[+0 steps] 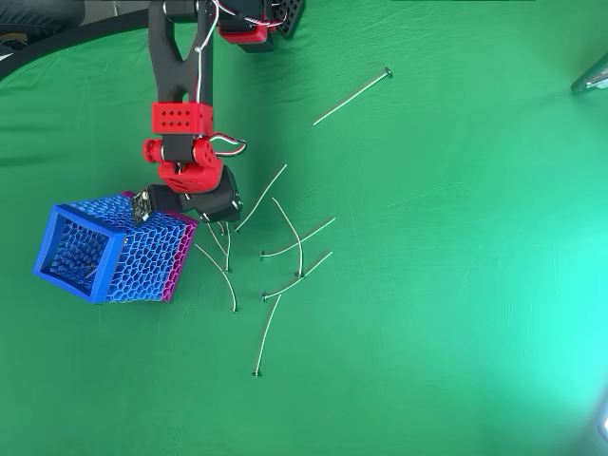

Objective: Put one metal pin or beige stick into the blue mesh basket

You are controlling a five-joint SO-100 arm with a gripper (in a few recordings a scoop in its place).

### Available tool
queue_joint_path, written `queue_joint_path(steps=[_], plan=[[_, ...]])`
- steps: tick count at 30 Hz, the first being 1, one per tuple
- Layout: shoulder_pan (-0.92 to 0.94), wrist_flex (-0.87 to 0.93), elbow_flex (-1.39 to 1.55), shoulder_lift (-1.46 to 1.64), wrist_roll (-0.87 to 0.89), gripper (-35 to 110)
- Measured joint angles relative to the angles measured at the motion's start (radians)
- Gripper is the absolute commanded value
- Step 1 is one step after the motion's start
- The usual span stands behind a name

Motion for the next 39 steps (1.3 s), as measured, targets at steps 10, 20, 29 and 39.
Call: queue_joint_path(steps=[10, 20, 29, 39], plan=[[-0.043, 0.095, -0.215, -0.166, -0.144, 1], [-0.025, 0.169, -0.43, -0.296, -0.37, 1], [-0.011, 0.178, -0.495, -0.382, -0.638, 1], [-0.005, 0.184, -0.638, -0.451, -0.756, 1]])
